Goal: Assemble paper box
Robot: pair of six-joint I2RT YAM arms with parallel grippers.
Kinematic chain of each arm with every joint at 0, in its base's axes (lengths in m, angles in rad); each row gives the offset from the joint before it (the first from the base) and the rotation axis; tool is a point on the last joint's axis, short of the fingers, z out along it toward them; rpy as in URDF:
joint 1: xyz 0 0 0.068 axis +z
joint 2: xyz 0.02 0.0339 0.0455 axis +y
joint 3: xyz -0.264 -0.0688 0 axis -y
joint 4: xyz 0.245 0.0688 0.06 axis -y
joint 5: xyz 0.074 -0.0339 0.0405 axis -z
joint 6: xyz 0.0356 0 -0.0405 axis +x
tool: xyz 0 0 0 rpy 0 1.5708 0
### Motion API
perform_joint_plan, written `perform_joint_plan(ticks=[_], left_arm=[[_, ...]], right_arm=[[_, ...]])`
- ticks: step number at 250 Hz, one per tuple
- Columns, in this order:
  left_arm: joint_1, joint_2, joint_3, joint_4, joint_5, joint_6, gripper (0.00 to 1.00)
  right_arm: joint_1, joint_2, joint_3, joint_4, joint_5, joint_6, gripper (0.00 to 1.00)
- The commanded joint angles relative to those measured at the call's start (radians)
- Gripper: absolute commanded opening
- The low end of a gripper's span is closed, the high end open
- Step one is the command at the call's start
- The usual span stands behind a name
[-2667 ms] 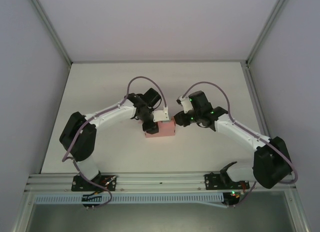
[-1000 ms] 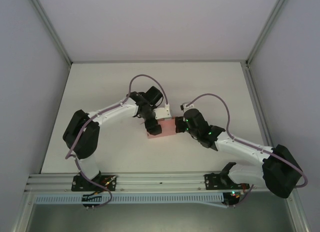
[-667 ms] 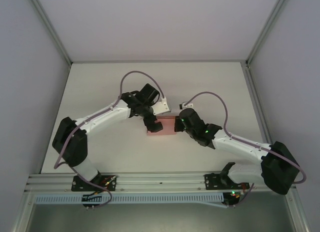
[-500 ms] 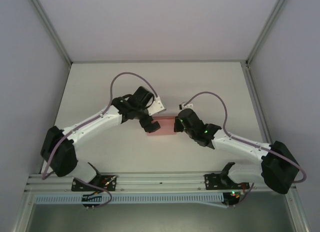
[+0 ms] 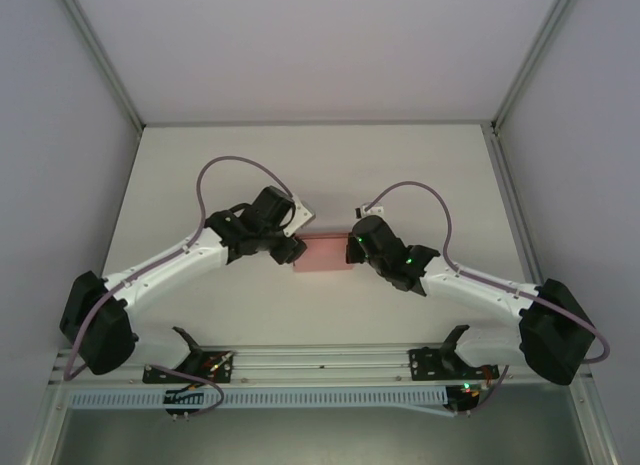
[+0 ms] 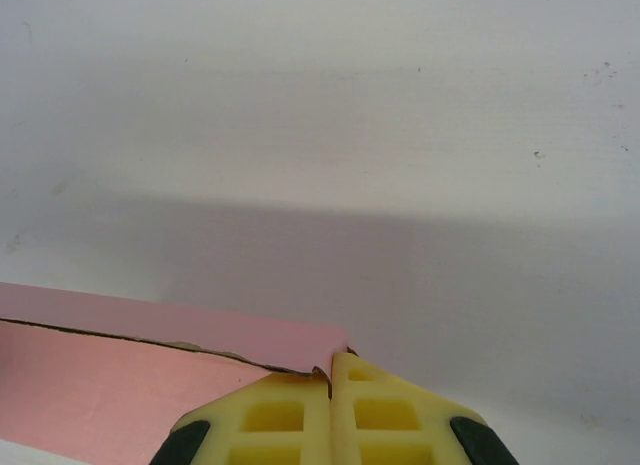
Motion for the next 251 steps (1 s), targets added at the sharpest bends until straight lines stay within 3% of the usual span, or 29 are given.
perform_joint_plan(ticks=[1, 43, 97, 118, 137, 152, 170, 213, 251], left_arm=[[-0.005, 0.02, 0.008, 0.005, -0.054, -0.028, 0.52], [0.022, 0.026, 0.019, 0.002, -0.13, -0.017, 0.6], [0.058, 0.084, 0.024, 0.026, 0.011, 0.077, 0.6], [0.057, 0.101, 0.033, 0.022, 0.023, 0.074, 0.49], [0.057, 0.1, 0.039, 0.022, 0.034, 0.063, 0.29], [0.057, 0.09, 0.047, 0.024, 0.054, 0.042, 0.21], [0.056, 0.076, 0.053, 0.027, 0.076, 0.014, 0.19], [0.048, 0.081, 0.066, 0.009, 0.099, -0.076, 0.0], [0.045, 0.085, 0.088, -0.006, 0.101, -0.191, 0.0]], right_arm=[[0.011, 0.018, -0.007, -0.094, -0.049, 0.012, 0.0], [0.011, 0.022, -0.005, -0.1, -0.058, 0.006, 0.0], [0.011, 0.029, -0.006, -0.106, -0.056, 0.001, 0.0], [0.011, 0.031, -0.003, -0.11, -0.056, 0.002, 0.0], [0.011, 0.034, -0.004, -0.111, -0.054, 0.001, 0.0], [0.011, 0.038, -0.001, -0.115, -0.058, 0.001, 0.0], [0.011, 0.045, 0.005, -0.122, -0.06, 0.003, 0.0], [0.017, 0.05, 0.013, -0.142, -0.044, 0.023, 0.0], [0.045, 0.06, 0.026, -0.156, -0.012, 0.038, 0.0]])
